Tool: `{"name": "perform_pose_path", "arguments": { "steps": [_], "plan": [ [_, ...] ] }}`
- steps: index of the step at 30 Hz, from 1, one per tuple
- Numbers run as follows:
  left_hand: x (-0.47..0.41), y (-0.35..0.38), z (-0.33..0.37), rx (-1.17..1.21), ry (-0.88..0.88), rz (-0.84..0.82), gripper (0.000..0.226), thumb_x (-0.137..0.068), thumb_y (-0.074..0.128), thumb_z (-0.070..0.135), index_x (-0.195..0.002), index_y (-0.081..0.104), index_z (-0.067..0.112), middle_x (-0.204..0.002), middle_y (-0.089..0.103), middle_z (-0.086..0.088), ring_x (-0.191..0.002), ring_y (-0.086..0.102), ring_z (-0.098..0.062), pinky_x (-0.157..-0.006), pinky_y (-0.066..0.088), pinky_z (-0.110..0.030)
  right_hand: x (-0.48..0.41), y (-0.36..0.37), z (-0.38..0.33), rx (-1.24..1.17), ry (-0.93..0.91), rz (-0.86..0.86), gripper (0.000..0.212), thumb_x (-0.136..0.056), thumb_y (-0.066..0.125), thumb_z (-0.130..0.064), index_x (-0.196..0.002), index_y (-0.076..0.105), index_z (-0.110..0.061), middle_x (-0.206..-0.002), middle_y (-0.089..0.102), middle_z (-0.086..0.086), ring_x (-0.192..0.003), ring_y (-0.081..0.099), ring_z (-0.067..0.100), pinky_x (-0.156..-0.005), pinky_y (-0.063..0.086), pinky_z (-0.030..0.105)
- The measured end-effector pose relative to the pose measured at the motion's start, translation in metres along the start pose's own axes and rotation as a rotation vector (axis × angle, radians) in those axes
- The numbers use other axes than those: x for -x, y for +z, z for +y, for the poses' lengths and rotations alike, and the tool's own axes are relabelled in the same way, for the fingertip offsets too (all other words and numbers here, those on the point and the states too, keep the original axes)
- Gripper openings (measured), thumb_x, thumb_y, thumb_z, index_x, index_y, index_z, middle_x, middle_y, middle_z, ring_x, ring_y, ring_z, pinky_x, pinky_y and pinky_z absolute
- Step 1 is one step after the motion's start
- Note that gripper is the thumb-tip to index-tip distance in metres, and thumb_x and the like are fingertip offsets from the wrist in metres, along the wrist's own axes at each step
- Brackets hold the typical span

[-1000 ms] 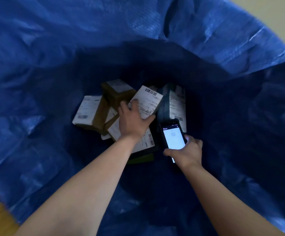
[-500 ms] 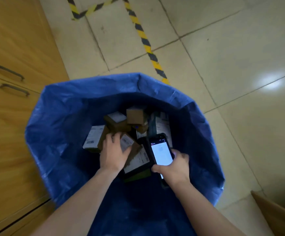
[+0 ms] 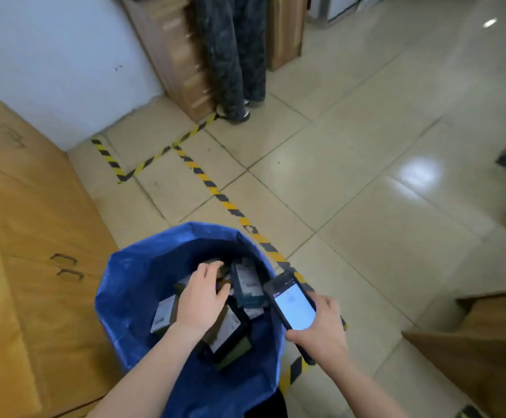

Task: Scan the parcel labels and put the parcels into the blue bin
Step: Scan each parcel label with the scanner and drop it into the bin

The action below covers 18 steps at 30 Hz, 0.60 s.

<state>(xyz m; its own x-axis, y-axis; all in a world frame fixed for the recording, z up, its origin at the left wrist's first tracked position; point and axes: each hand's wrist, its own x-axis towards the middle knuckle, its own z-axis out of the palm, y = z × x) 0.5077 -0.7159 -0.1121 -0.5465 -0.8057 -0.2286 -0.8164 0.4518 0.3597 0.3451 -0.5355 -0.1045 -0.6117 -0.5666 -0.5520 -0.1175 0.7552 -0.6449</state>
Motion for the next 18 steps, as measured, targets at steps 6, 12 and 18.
{"name": "perform_pose_path", "arguments": {
  "steps": [6, 12, 18],
  "plan": [
    [0.024, -0.014, 0.147, 0.099, 0.221, 0.051, 0.044, -0.094, 0.057, 0.032, -0.136, 0.046, 0.023, -0.125, 0.051, 0.007, -0.112, 0.053, -0.012, -0.088, 0.048, -0.028, 0.050, -0.138, 0.059, -0.131, -0.039, 0.220, 0.074, -0.049, 0.076, -0.024, -0.118, 0.049, -0.026, -0.107, 0.036, -0.011, -0.085, 0.049, -0.001, -0.064, 0.049, 0.027],
    [0.063, 0.016, 0.311, 0.221, 0.414, 0.053, 0.040, -0.093, 0.059, 0.030, -0.132, 0.048, 0.024, -0.118, 0.050, 0.008, -0.107, 0.052, -0.010, -0.089, 0.045, -0.028, 0.112, -0.278, 0.148, -0.127, 0.017, 0.433, 0.078, -0.047, 0.075, -0.031, -0.119, 0.044, -0.033, -0.103, 0.031, -0.017, -0.087, 0.048, 0.003, -0.072, 0.049, 0.028],
    [0.090, 0.067, 0.461, 0.162, 0.685, -0.077, 0.044, -0.090, 0.063, 0.028, -0.131, 0.047, 0.027, -0.117, 0.051, 0.010, -0.103, 0.053, -0.008, -0.083, 0.043, -0.025, 0.174, -0.382, 0.232, -0.216, 0.150, 0.677, 0.077, -0.051, 0.080, -0.033, -0.119, 0.043, -0.027, -0.106, 0.033, -0.011, -0.095, 0.050, 0.011, -0.081, 0.053, 0.036]
  ]
}}
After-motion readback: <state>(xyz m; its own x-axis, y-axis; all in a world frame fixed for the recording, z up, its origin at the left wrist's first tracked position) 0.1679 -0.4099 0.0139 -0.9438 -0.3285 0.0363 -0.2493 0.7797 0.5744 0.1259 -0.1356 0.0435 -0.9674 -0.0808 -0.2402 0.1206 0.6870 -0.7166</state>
